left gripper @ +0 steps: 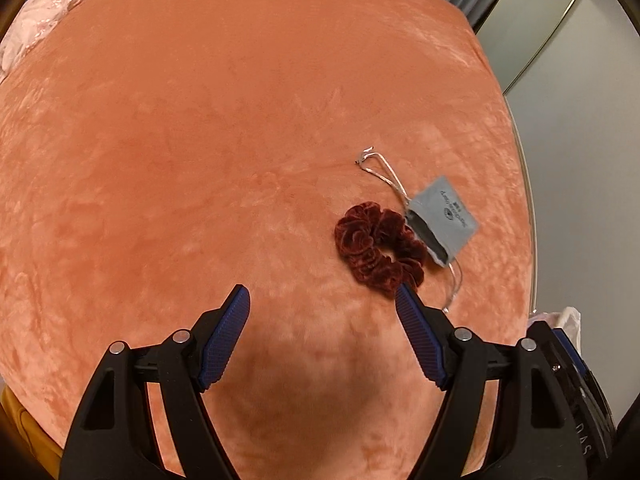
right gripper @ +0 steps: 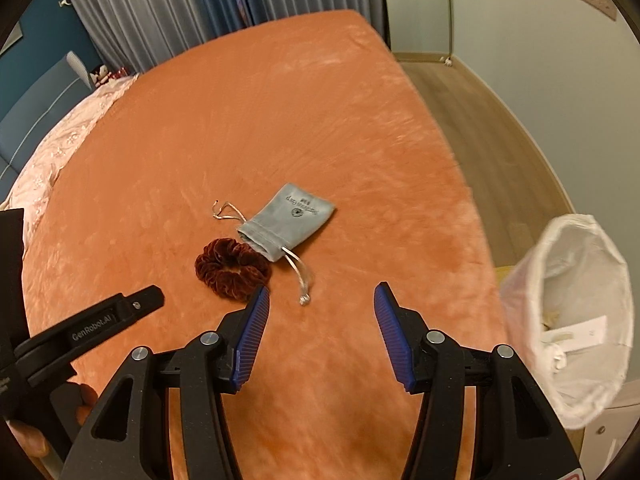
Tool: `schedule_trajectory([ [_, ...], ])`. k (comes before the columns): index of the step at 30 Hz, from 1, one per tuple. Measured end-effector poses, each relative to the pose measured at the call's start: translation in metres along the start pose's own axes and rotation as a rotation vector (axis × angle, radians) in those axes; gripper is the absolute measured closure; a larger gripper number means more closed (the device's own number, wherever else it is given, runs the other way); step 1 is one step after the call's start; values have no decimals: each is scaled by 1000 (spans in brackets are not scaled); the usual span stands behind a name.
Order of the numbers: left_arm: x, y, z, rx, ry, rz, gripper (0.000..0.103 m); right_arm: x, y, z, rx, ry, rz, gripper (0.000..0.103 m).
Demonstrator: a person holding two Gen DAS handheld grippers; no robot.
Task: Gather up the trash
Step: 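Move both open tools back over the dark red scrunchie and grey pouch, then grasp the dark red scrunchie with the left tool while the right tool grasps the grey pouch, then carry the dark red scrunchie and grey pouch to the wastebasket and release both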
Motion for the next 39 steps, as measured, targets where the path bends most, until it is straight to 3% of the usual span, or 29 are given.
schedule_trajectory([
  [7, -16, -53, 21, 83, -11, 13, 33, 0, -63, 26, 59, -44, 4, 50],
  [14, -20, -85, 29, 147, -3, 18, 43, -6, -121, 31, 151, -98, 11, 50],
  [17, -22, -87, 32, 128, -43, 34, 48, -4, -137, 27, 166, -99, 6, 54],
  [19, -25, -87, 35, 116, -67, 34, 61, 0, -138, 27, 156, -67, -8, 56],
  [20, -27, -86, 34, 112, -77, 29, 64, 2, -138, 26, 155, -53, -8, 66],
  [21, -29, -86, 34, 110, -86, 19, 76, 6, -138, 24, 159, -43, 1, 81],
  [22, -32, -85, 32, 114, -96, 1, 87, 9, -137, 23, 168, -40, 14, 87],
  [23, -34, -84, 31, 118, -102, -6, 88, 14, -136, 20, 172, -37, 21, 97],
  [24, -35, -82, 30, 116, -106, -4, 89, 16, -134, 18, 174, -32, 22, 99],
  [28, -37, -63, 23, 94, -115, -15, 90, 21, -112, 10, 149, -29, 34, 99],
  [39, -58, 24, -6, -16, -158, -51, 90, -6, 1, 7, -3, -89, 63, 100],
])
Point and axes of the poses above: each gripper's, at about its wrist camera, not at the fingertips, and y roughly against the way its jaws point, x to its left, z to its top, the point moved 9 cm from there along -y, roughly the way its jaws point, and after that the axes turned 6 degrees about z, right-handed, at the moved point
